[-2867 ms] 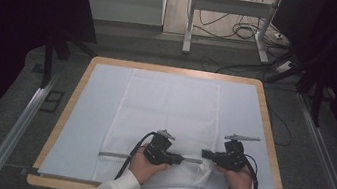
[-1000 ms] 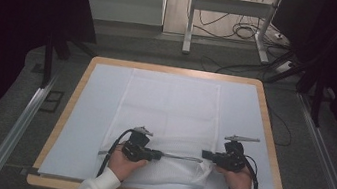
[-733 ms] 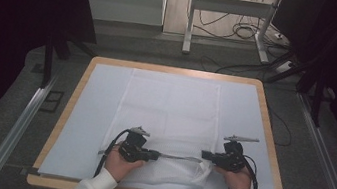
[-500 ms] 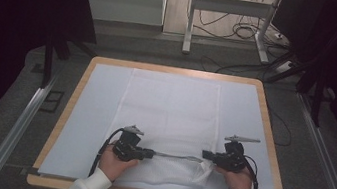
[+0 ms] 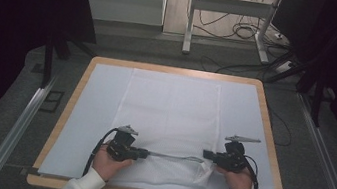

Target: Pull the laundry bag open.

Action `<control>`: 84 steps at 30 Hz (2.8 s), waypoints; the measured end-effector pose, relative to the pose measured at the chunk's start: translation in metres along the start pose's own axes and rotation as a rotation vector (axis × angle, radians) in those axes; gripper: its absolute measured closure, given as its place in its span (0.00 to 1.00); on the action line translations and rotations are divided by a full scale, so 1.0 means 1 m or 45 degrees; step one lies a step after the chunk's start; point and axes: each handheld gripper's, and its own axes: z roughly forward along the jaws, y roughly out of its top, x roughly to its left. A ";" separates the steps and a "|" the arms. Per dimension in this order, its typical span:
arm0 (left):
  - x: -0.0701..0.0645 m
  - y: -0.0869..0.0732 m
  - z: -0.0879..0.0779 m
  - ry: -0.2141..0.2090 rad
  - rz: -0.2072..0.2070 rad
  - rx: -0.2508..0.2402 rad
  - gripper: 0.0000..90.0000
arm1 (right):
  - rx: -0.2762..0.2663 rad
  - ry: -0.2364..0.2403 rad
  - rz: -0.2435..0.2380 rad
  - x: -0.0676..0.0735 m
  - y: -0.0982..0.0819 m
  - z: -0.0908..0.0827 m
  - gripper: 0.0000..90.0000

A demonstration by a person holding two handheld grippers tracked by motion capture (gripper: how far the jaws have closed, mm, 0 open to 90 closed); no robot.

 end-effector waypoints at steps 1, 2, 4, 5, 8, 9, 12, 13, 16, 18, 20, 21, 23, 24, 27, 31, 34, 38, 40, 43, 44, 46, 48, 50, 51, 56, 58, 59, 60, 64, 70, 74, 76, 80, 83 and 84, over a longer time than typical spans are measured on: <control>0.004 -0.001 -0.003 0.006 0.002 0.004 0.96 | 0.002 -0.003 -0.002 -0.001 0.000 -0.001 0.98; 0.005 -0.002 -0.004 0.010 0.001 0.004 0.96 | 0.001 -0.005 0.000 -0.001 0.000 -0.001 0.98; 0.006 -0.003 -0.005 0.013 0.005 0.006 0.96 | 0.002 -0.006 0.001 -0.002 -0.001 -0.001 0.98; 0.007 -0.003 -0.006 0.016 0.001 0.005 0.96 | 0.003 -0.006 0.001 -0.002 -0.001 -0.001 0.98; 0.011 -0.005 -0.010 0.017 -0.010 -0.001 0.96 | 0.004 -0.008 -0.004 -0.002 -0.001 0.000 0.98; 0.013 -0.006 -0.011 0.022 -0.016 -0.004 0.96 | 0.010 -0.008 -0.001 -0.002 -0.001 0.001 0.98; 0.015 -0.008 -0.012 0.021 -0.018 0.003 0.96 | 0.012 -0.003 -0.005 -0.003 0.000 0.001 0.98; 0.016 -0.008 -0.013 0.022 -0.013 0.004 0.96 | 0.015 -0.003 -0.011 -0.003 0.000 0.002 0.98; 0.017 -0.008 -0.013 0.021 -0.011 0.004 0.96 | 0.012 -0.005 -0.013 -0.002 -0.001 0.002 0.98; 0.018 -0.009 -0.014 0.012 -0.012 0.006 0.96 | 0.016 -0.002 -0.014 -0.002 -0.001 0.001 0.98; 0.019 -0.009 -0.014 0.017 -0.012 0.008 0.96 | 0.013 -0.006 -0.018 -0.002 -0.001 0.001 0.98; 0.019 -0.010 -0.014 0.013 -0.017 0.006 0.96 | 0.013 -0.006 -0.018 -0.002 -0.001 0.001 0.98; 0.022 -0.011 -0.015 0.020 -0.022 0.007 0.96 | 0.019 -0.006 -0.018 -0.002 -0.001 0.001 0.98; 0.022 -0.011 -0.016 0.020 -0.031 0.007 0.96 | 0.017 -0.008 -0.018 -0.002 -0.001 0.001 0.98; 0.023 -0.012 -0.018 0.012 -0.037 0.001 0.96 | 0.012 -0.004 -0.013 -0.001 -0.002 0.001 0.98; 0.025 -0.013 -0.020 0.023 -0.050 -0.011 0.96 | 0.018 -0.004 -0.017 -0.003 -0.003 0.002 0.98; 0.028 -0.015 -0.023 0.020 -0.062 -0.015 0.96 | 0.019 -0.005 -0.015 -0.003 -0.003 0.003 0.98; 0.030 -0.018 -0.026 0.027 -0.067 -0.019 0.96 | 0.018 -0.008 -0.015 -0.003 -0.003 0.004 0.98; 0.031 -0.019 -0.028 0.031 -0.073 -0.028 0.96 | 0.018 -0.006 -0.011 -0.003 -0.003 0.003 0.98; 0.033 -0.021 -0.031 0.035 -0.085 -0.035 0.96 | 0.018 -0.007 -0.012 -0.003 -0.003 0.003 0.98; 0.034 -0.021 -0.032 0.037 -0.086 -0.038 0.96 | 0.017 -0.006 -0.014 -0.004 -0.003 0.003 0.98; 0.036 -0.023 -0.036 0.043 -0.096 -0.043 0.96 | 0.016 -0.004 -0.015 -0.004 -0.004 0.004 0.98; 0.037 -0.024 -0.037 0.043 -0.097 -0.045 0.96 | 0.023 -0.003 -0.011 -0.005 -0.004 0.004 0.98; 0.038 -0.025 -0.038 0.045 -0.107 -0.048 0.96 | 0.022 -0.004 -0.010 -0.005 -0.004 0.005 0.98; 0.039 -0.025 -0.039 0.042 -0.109 -0.051 0.96 | 0.024 -0.004 -0.009 -0.005 -0.004 0.005 0.98; 0.041 -0.028 -0.044 0.049 -0.118 -0.058 0.96 | 0.019 -0.007 -0.009 -0.005 -0.004 0.004 0.98; 0.044 -0.030 -0.046 0.054 -0.131 -0.071 0.96 | 0.018 -0.008 -0.011 -0.006 -0.004 0.004 0.98; 0.046 -0.030 -0.047 0.055 -0.136 -0.073 0.96 | 0.020 -0.011 -0.010 -0.006 -0.004 0.004 0.98; 0.047 -0.031 -0.049 0.057 -0.142 -0.076 0.96 | 0.021 -0.011 -0.010 -0.006 -0.004 0.005 0.98; 0.051 -0.035 -0.054 0.053 -0.163 -0.094 0.96 | 0.029 -0.010 -0.014 -0.006 -0.004 0.005 0.98; 0.056 -0.039 -0.061 0.066 -0.181 -0.104 0.96 | 0.028 -0.012 -0.012 -0.006 -0.004 0.006 0.98; 0.057 -0.041 -0.063 0.069 -0.185 -0.108 0.96 | 0.028 -0.015 -0.013 -0.006 -0.004 0.006 0.98; 0.057 -0.042 -0.063 0.070 -0.184 -0.108 0.96 | 0.027 -0.016 -0.014 -0.006 -0.004 0.006 0.98; 0.058 -0.043 -0.066 0.079 -0.187 -0.115 0.96 | 0.028 -0.017 -0.016 -0.007 -0.004 0.006 0.98; 0.061 -0.045 -0.069 0.086 -0.198 -0.122 0.96 | 0.027 -0.017 -0.014 -0.007 -0.004 0.006 0.98; 0.062 -0.046 -0.070 0.088 -0.198 -0.123 0.96 | 0.026 -0.019 -0.015 -0.007 -0.004 0.006 0.98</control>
